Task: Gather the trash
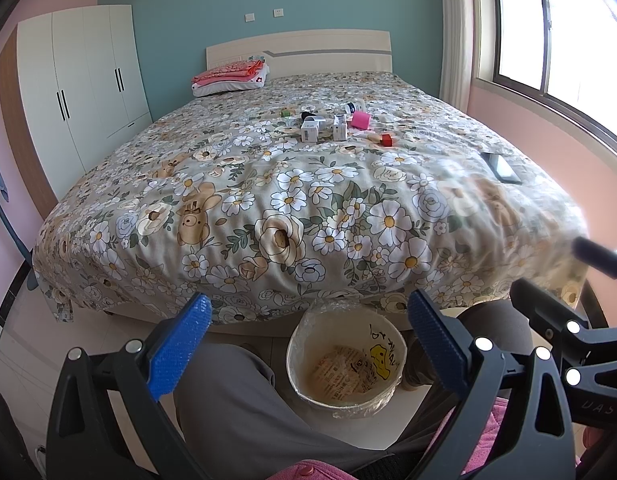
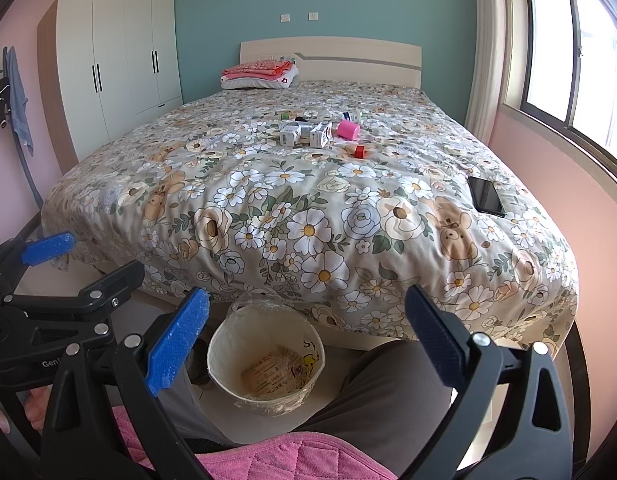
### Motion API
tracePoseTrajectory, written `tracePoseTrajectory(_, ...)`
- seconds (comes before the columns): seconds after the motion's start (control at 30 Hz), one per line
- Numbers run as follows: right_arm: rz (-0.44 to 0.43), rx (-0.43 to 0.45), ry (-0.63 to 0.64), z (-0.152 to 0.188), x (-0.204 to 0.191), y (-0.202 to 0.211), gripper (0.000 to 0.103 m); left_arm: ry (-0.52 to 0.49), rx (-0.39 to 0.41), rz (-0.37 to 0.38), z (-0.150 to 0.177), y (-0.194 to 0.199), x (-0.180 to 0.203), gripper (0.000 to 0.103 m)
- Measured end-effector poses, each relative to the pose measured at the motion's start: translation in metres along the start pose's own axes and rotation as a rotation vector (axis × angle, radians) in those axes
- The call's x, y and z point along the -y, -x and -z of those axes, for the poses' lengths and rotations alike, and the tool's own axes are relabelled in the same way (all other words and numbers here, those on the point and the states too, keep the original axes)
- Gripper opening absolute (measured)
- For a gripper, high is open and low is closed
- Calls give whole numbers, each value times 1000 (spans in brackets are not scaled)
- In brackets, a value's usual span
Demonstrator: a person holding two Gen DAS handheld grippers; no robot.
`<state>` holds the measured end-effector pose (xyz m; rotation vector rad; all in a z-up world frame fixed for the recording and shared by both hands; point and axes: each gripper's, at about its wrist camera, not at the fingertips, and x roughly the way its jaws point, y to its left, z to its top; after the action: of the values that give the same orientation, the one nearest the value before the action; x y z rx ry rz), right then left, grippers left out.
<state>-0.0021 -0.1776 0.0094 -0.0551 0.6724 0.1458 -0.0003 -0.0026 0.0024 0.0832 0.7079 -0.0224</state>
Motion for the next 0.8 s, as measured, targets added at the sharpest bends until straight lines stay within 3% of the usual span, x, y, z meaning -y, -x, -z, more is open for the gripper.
tracePoseTrajectory(0.8, -5, -9, -1, 4, 0, -5, 96, 3, -11, -1, 4, -2, 0, 100)
